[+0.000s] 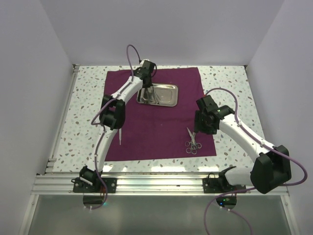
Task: Open and lay out the surgical kit
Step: Pick up the medical item from the container.
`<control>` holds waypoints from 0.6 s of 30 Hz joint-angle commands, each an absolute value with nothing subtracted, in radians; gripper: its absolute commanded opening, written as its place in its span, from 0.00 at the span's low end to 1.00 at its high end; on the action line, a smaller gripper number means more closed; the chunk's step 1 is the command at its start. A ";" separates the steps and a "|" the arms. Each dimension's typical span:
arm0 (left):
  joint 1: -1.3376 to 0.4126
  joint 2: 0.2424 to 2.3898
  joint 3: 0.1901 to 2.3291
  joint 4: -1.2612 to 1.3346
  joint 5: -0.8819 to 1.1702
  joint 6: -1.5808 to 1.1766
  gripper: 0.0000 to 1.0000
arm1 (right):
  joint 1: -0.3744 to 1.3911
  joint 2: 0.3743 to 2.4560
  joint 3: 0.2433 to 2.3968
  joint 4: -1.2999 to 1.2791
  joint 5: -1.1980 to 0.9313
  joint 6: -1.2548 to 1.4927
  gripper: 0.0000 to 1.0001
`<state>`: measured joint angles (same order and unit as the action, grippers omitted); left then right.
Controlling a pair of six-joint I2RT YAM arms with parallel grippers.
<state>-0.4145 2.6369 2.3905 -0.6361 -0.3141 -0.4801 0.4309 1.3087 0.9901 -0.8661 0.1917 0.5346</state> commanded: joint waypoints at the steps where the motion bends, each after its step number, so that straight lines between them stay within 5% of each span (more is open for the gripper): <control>1: -0.431 2.698 2.342 -0.721 -0.259 -0.482 0.09 | 0.426 1.301 0.982 -0.847 0.204 0.537 0.58; 6: -0.433 2.695 2.342 -0.726 -0.250 -0.483 0.00 | 0.426 1.289 0.979 -0.845 0.209 0.534 0.58; 18: -0.413 2.504 2.305 -0.606 -0.135 -0.463 0.00 | 0.426 1.266 0.986 -0.841 0.195 0.537 0.58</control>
<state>-0.4229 2.5858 2.3119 -0.5930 -0.2249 -0.4770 0.4309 1.2984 0.9764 -0.8600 0.1909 0.5346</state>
